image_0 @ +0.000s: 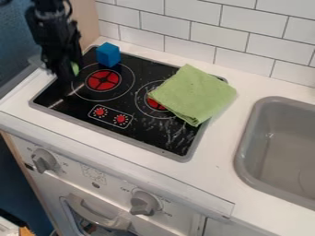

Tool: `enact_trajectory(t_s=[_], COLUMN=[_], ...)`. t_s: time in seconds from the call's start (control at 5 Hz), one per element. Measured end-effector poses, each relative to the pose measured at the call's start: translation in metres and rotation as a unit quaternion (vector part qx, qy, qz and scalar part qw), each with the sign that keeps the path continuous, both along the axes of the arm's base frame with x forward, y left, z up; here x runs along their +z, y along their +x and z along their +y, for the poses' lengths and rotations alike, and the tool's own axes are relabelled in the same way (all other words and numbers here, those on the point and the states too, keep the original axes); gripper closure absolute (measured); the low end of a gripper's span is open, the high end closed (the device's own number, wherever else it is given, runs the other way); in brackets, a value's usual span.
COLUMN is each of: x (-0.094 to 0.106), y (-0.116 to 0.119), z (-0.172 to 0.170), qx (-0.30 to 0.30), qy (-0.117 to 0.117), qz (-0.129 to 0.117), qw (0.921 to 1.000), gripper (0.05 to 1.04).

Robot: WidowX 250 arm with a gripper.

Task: Moved the green spatula to the left side of stove

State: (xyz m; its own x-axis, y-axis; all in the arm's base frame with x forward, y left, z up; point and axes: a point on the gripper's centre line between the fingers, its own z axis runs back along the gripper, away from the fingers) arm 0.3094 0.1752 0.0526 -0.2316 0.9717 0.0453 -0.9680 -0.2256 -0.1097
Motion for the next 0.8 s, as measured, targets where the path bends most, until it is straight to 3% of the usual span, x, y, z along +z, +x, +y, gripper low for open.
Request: enact_trajectory(t_s=[0.4,0.8], x=[-0.0201,-0.0229], y=[-0.0010,0.0057], z=[0.0013,0.0022], qx=[0.008,0.011], qy=[0.018,0.021], qz=[0.025,0.038], qw=[0.9995,0.9990], gripper=[0.649,0.598])
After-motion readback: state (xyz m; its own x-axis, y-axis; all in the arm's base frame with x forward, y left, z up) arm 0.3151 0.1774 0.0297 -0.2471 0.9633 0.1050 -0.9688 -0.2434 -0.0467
